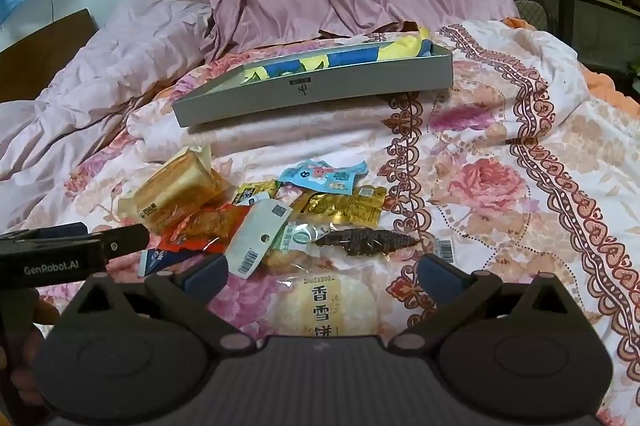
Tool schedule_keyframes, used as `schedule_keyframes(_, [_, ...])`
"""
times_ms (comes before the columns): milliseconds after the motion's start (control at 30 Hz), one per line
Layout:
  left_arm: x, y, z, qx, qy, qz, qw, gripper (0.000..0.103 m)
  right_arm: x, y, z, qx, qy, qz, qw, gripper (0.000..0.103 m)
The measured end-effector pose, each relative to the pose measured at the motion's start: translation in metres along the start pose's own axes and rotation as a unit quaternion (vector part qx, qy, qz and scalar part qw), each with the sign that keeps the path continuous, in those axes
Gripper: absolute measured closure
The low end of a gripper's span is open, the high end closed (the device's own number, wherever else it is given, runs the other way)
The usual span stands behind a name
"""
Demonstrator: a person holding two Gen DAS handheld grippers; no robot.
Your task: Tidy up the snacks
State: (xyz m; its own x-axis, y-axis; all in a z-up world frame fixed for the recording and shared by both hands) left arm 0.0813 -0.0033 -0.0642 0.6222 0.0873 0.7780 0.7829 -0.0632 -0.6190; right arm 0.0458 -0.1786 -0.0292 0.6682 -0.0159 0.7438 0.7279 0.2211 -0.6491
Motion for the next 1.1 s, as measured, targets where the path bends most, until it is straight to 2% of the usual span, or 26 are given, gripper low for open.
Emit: schedule_keyframes(1100, [-0.0048,0.0025,-0.0019,0.002,0.005,0.003,1.0000,0.001,0.0009,0.0052,-0.0065,-0.003,0.000,-0.003,1.000,0.000])
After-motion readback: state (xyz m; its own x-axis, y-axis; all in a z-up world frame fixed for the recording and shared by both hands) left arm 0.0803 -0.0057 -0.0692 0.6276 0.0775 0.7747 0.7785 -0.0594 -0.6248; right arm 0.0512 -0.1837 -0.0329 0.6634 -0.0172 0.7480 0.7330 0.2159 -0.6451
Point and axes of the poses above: each gripper's, at about its wrist camera, not at the fingertips, and y roughly the way its jaws point, z to its left, x to its top, the point moved 10 cm from there along y, roughly the way its jaws point, and after that the axes turned 3 degrees about -y, right-handed, at the moved point
